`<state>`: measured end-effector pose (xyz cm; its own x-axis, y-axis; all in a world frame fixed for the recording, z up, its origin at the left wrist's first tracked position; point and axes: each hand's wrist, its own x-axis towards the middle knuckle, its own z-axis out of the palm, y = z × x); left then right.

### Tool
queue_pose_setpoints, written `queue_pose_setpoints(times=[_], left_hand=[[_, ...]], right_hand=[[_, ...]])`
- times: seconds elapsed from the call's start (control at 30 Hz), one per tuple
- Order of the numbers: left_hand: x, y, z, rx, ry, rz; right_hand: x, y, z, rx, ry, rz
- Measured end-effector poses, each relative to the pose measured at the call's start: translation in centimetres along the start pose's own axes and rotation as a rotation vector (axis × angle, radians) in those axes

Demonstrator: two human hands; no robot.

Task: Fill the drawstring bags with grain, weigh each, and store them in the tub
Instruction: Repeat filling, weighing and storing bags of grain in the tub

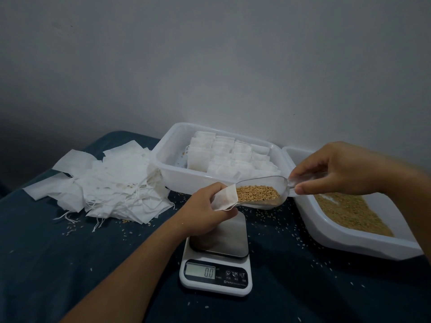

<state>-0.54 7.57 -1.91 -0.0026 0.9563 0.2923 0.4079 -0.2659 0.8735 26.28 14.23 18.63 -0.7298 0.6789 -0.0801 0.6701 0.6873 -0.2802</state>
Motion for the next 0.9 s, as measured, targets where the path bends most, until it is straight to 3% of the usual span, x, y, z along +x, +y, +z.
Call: queue_pose_setpoints(times=[0.9], left_hand=[[-0.05, -0.17, 0.04, -0.081, 0.008, 0.011]], right_hand=[[-0.63, 0.49, -0.19, 0.036, 0.016, 0.03]])
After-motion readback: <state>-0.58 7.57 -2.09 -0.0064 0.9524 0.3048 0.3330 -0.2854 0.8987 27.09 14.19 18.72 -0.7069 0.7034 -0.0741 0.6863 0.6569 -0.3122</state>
